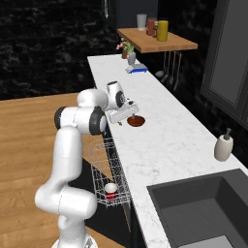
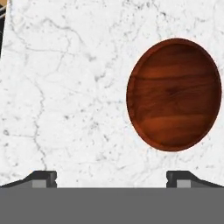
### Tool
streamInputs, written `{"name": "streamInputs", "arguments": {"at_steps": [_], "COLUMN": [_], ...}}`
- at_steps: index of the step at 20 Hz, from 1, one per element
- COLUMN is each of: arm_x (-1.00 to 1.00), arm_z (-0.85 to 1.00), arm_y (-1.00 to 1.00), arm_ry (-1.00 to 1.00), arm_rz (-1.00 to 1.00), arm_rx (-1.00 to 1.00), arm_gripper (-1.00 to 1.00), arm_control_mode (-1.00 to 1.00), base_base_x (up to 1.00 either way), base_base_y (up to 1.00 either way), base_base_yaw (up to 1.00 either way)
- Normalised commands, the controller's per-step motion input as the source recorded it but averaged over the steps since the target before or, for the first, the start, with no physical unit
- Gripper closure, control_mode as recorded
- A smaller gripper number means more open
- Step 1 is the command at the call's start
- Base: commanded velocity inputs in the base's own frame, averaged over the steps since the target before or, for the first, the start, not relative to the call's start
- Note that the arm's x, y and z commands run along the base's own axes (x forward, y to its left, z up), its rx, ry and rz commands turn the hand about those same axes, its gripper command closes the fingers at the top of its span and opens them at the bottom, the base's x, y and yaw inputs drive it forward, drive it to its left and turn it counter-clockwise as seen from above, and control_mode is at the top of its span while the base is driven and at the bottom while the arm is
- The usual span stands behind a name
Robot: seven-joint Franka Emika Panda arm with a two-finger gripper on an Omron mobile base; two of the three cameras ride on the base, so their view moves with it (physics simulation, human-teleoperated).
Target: Pick up the cup and bowl from the counter, place them in the dishwasher, and close the dishwasher door.
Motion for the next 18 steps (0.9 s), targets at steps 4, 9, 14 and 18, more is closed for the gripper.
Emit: {"name": "streamInputs", "arguments": {"at_steps": [4,9,14,18], "arm_x": [0.24,0.39,0.46,0.24], "arm_z": [-0.40,-0.07,-0.19,-0.30], "arm_y": [0.01,0.00,0.00,0.00], "arm_ry": [0.03,0.00,0.00,0.00], "arm_rz": [0.01,0.00,0.00,0.00], "arm_rx": [0.00,0.00,0.00,0.00], "arm_gripper": [-1.00,-1.00,-1.00,-1.00], "arm_control_mode": [-1.00,-1.00,-1.00,-1.00], "base_base_x": [0.00,0.00,0.00,0.00], "base_base_y": [0.00,0.00,0.00,0.00], "base_base_yaw": [0.00,0.00,0.00,0.00]}}
